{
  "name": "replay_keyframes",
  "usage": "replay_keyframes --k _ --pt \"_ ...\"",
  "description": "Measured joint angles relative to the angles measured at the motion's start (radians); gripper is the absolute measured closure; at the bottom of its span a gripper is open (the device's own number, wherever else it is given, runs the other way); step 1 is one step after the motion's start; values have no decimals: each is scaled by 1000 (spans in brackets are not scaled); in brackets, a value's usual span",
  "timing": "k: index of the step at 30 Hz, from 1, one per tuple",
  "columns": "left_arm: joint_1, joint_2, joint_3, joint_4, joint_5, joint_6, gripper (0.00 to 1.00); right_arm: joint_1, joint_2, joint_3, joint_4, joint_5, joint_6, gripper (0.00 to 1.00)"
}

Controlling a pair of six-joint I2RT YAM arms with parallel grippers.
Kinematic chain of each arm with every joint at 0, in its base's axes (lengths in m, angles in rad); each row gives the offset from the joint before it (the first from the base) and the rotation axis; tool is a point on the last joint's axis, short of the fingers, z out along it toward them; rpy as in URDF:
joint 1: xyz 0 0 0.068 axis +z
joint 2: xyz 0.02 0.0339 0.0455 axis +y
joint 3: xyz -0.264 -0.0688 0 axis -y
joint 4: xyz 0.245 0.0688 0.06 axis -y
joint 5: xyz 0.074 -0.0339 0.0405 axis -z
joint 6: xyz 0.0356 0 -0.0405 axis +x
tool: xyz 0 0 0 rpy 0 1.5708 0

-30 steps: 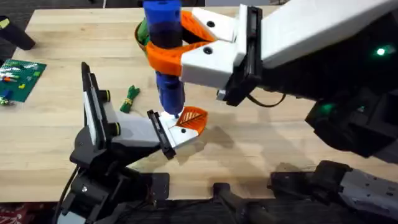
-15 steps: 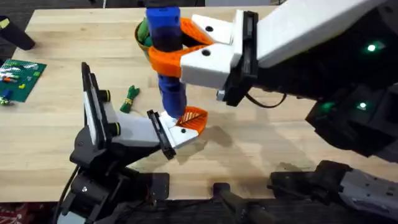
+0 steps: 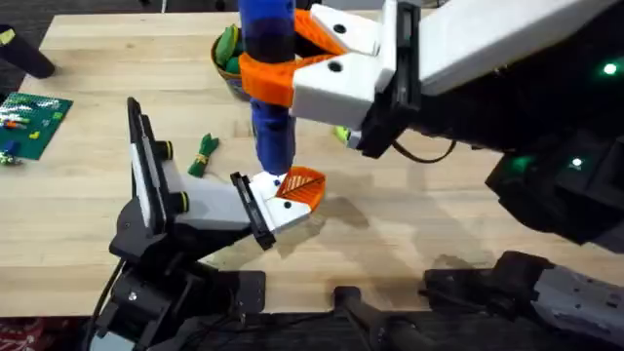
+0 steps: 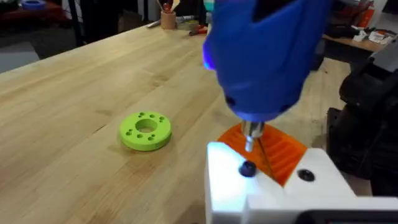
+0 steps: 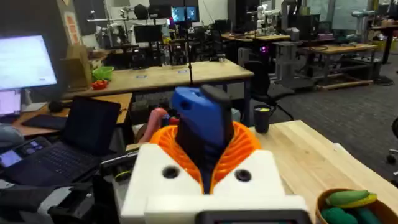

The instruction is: Pick up the gripper from the table and insert it into the empty holder that is missing its gripper. Then pick up a screw, insert it into the mounting hole, and use the screwdriver to tighten it. Finally, clean up the table by picking up the vegetable and placing it into the bucket.

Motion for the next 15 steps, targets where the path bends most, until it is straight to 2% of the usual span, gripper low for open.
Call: replay_keyframes --k 15 --pt "0 0 0 0 0 0 991 0 0 1 -41 -19 10 957"
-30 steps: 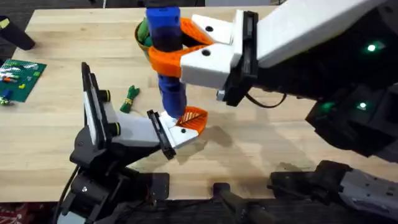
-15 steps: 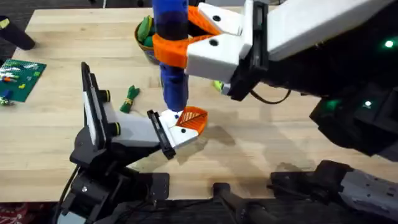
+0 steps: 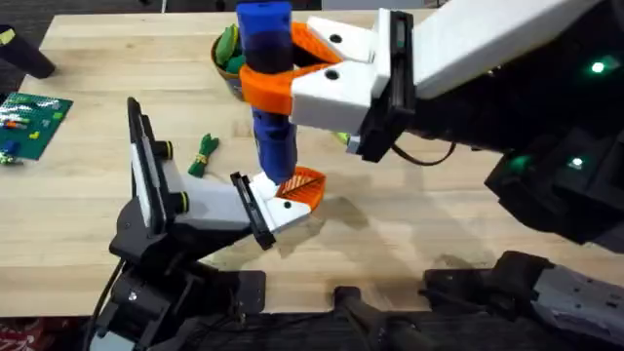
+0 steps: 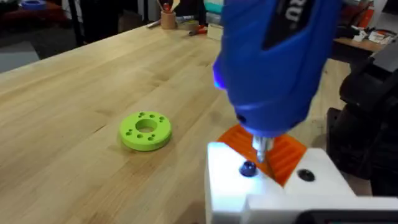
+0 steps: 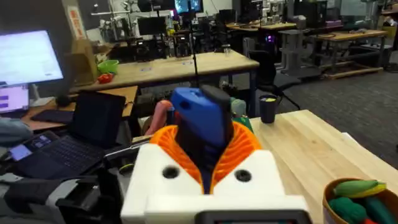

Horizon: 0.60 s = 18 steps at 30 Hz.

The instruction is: Pick up the gripper from the table and insert it into the empty holder that is missing its gripper. Then pick up a screw, insert it into the mounting hole, and use the screwdriver to tighten it. Finally, clean up the table by picking up the vegetable and placing it into the bucket.

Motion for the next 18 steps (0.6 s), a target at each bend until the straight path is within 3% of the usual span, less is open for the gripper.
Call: replay_keyframes --k 18 --pt "0 0 0 0 0 0 991 0 0 2 33 0 0 957"
